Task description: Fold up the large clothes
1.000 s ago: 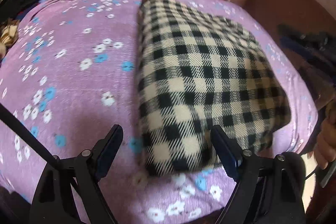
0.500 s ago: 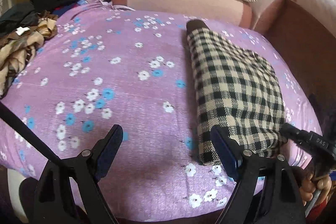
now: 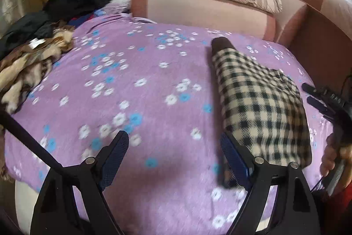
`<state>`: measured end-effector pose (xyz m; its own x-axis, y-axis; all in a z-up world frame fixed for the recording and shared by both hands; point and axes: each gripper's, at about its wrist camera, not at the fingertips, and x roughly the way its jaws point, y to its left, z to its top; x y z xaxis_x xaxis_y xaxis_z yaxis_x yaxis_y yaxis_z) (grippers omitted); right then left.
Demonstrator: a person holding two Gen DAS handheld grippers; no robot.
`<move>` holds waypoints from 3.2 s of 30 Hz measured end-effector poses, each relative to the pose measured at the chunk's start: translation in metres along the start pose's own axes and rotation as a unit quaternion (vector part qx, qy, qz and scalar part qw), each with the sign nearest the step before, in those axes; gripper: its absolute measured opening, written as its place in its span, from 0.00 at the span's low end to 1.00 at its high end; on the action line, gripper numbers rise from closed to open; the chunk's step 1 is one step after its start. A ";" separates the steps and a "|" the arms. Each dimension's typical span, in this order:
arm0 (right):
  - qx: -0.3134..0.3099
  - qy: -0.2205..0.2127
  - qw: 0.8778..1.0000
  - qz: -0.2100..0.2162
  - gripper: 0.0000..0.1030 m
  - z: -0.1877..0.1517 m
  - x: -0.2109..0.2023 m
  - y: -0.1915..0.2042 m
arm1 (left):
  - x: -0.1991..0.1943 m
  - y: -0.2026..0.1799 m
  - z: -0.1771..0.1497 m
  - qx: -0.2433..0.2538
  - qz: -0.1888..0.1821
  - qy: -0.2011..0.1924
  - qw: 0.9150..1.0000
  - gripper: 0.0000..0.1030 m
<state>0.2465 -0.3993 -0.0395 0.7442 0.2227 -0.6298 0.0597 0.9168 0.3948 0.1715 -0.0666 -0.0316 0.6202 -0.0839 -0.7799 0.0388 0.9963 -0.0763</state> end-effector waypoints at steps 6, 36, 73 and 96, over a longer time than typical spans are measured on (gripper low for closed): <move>-0.018 0.041 0.999 -0.014 0.73 -0.017 0.023 -0.022 | 0.064 -0.043 0.032 0.027 -0.080 0.053 0.995 0.83; -0.015 0.052 0.992 0.112 0.49 0.042 0.106 0.057 | 0.129 -0.032 0.118 -0.018 -0.149 0.091 0.985 0.45; 0.006 0.192 0.970 0.150 0.47 -0.130 0.050 0.062 | 0.005 0.049 -0.042 0.005 0.000 -0.050 0.999 0.68; -0.153 0.131 0.972 0.118 0.49 -0.148 0.051 0.171 | -0.107 0.047 -0.050 -0.024 0.091 -0.232 0.968 1.00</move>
<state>0.1957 -0.1824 -0.1032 0.5154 0.4788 -0.7107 -0.3234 0.8767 0.3561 0.0675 -0.0121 0.0170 0.8990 0.1203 -0.4212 -0.1334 0.9911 -0.0016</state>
